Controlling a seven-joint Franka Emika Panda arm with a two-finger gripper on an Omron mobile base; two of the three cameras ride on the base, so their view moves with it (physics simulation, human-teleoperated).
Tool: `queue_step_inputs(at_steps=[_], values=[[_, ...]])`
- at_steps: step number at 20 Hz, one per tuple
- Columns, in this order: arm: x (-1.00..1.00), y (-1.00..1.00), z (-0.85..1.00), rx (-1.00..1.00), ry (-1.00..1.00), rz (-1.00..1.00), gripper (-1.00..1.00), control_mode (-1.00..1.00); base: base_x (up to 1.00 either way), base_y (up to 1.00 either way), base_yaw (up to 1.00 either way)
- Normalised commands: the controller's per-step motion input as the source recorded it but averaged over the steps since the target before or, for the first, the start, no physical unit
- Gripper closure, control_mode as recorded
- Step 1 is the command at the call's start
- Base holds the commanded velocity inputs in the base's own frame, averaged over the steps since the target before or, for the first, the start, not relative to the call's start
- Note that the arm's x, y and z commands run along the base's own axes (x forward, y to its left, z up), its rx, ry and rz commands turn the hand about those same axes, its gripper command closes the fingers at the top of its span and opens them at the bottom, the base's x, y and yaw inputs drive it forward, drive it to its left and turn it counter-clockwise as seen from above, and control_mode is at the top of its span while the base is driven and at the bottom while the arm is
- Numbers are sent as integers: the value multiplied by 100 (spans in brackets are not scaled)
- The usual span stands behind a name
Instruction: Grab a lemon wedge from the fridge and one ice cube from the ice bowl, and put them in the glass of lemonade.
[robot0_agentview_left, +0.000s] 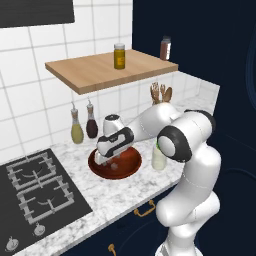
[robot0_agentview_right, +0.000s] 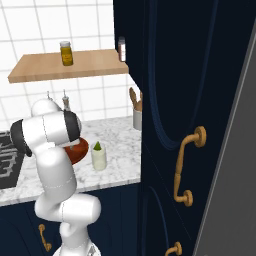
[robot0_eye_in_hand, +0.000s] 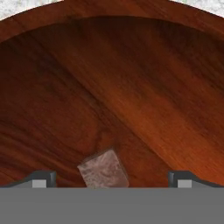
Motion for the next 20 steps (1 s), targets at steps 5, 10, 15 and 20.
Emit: queue_step_inputs(at_steps=[5,10,15,20], values=[[0,0,-13,0,0,0,-100,-100,0,0,0],[0,0,-15,0,0,0,-100,-100,0,0,0],[0,0,-7,0,0,0,-100,-100,0,0,0],[0,0,0,0,0,0,100,-100,0,0,0]])
